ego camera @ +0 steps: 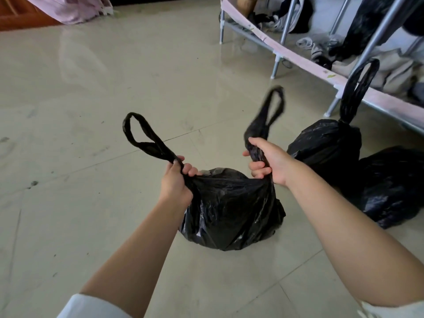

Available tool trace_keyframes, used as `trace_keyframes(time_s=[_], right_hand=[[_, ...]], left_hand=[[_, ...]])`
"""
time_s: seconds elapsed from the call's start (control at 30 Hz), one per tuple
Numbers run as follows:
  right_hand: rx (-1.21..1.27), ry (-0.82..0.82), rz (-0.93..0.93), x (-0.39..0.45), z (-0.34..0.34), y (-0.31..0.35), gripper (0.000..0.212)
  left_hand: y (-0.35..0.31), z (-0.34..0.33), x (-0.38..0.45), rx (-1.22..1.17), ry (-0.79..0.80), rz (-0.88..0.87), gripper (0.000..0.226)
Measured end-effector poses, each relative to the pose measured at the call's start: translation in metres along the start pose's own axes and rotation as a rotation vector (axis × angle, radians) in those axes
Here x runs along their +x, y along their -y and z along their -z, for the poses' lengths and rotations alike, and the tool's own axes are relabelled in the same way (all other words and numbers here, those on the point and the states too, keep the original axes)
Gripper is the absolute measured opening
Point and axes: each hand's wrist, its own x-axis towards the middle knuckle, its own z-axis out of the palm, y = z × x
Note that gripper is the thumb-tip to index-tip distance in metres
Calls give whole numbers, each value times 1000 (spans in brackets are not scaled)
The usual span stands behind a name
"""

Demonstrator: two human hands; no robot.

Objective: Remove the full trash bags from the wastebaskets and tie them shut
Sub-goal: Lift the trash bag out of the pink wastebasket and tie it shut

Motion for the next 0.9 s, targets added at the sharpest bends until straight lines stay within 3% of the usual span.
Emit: trace_keyframes(time_s=[0.1, 0.2, 0.3, 0.37, 0.47, 0.67, 0.73, 0.8, 0.83, 0.9], right_hand=[[-184, 11, -5, 0, -7, -1, 20], [-436, -82, 45, 4, -15, -14, 25], [-851, -127, 211, 4, -19, -23, 25], [-1110, -132, 316, 1, -23, -28, 17], [-1290, -147, 454, -1, -29, -36, 14], [-903, -333, 606, -1, -23, -33, 29], [-717, -503, 496, 9, -20, -37, 32], [-427, -659, 341, 18, -12, -40, 33], [-363, -710, 353, 21, -9, -41, 33], [-506, -728, 563, 18, -9, -46, 31]], left_hand=[[3, 1, 4, 224, -108, 86, 36], [4, 6, 8, 545, -188, 213, 35], [1, 10, 6, 702, -48, 287, 34], [-1, 11, 1, 800, 116, 355, 45], [-3, 9, -5, 909, 254, 368, 41], [-3, 3, -13, 808, 88, 259, 26], [0, 0, -17, 710, 17, 145, 27], [4, 1, -18, 619, 0, 80, 45], [7, 1, -18, 593, -9, 90, 55], [9, 0, -19, 563, -19, 128, 41]])
